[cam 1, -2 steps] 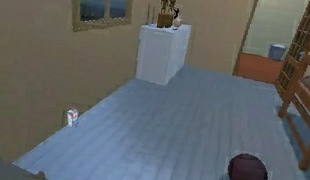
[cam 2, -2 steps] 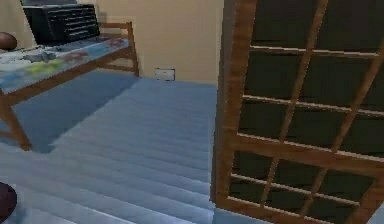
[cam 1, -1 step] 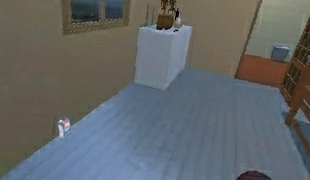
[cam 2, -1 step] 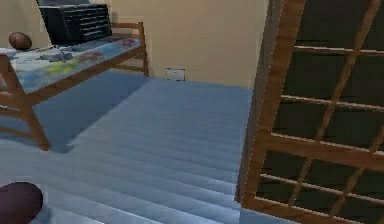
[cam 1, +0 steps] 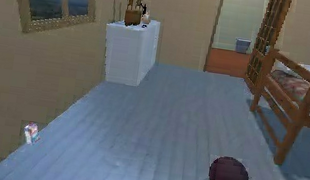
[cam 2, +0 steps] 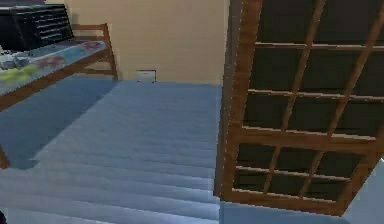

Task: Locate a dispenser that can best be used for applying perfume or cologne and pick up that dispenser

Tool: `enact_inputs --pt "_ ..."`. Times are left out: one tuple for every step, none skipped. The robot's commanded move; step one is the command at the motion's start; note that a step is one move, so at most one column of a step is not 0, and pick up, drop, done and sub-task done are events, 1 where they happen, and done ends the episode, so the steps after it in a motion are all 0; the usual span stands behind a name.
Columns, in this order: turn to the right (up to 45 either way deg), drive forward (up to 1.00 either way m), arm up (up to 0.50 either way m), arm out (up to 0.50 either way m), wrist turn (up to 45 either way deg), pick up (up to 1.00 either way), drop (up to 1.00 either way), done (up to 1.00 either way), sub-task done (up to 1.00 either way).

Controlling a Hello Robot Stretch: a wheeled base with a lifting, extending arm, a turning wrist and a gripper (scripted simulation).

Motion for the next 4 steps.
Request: enact_inputs --pt "0.0 1.00 0.00 0.00 0.0 0.00 0.00 0.00 0.00" --pt "3.0 0.00 0.00 0.00 0.0 0.00 0.00 0.00 0.00" --pt "0.0 0.05 0.00 0.00 0.0 0.00 0.00 0.00 0.00" --pt "0.0 0.70 0.00 0.00 0.0 0.00 0.00 0.00 0.00"
